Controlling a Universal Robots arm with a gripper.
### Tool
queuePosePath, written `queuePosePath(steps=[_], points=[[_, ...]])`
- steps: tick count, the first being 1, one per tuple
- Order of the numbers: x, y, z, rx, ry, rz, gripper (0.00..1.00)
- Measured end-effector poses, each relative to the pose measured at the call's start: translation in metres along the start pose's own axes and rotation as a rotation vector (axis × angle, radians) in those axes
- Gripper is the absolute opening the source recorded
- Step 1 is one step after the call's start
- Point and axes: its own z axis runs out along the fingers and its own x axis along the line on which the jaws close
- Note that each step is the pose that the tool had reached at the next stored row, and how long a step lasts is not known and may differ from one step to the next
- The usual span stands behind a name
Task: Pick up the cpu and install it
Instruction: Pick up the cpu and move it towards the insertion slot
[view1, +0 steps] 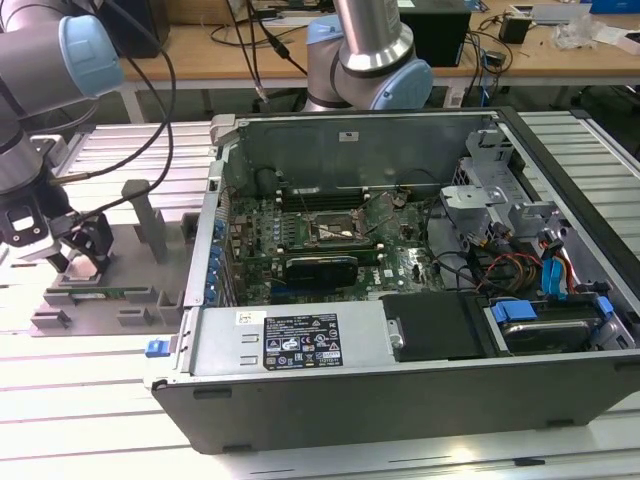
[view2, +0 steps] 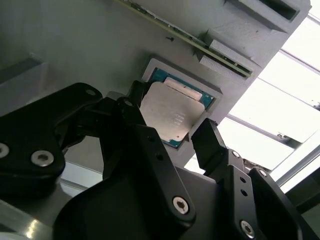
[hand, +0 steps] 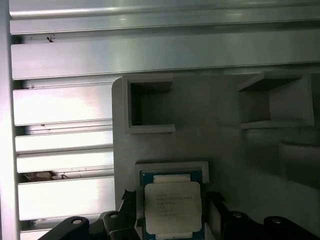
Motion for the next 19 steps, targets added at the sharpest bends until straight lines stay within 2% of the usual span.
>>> queuePosePath(steps=[9, 12, 15, 19], points=[[-0.0008, 0.001, 0.0005, -0.0003, 0.0031, -0.009, 0.66], [-0.0011, 0.0016, 0.0006, 0.0002, 0.0099, -0.009, 0.66], [-0.0028, 0.0017, 0.0008, 0.0008, 0.0209, -0.01, 0.66], [-0.0032, 0.0018, 0.0008, 0.0009, 0.0218, -0.01, 0.66]])
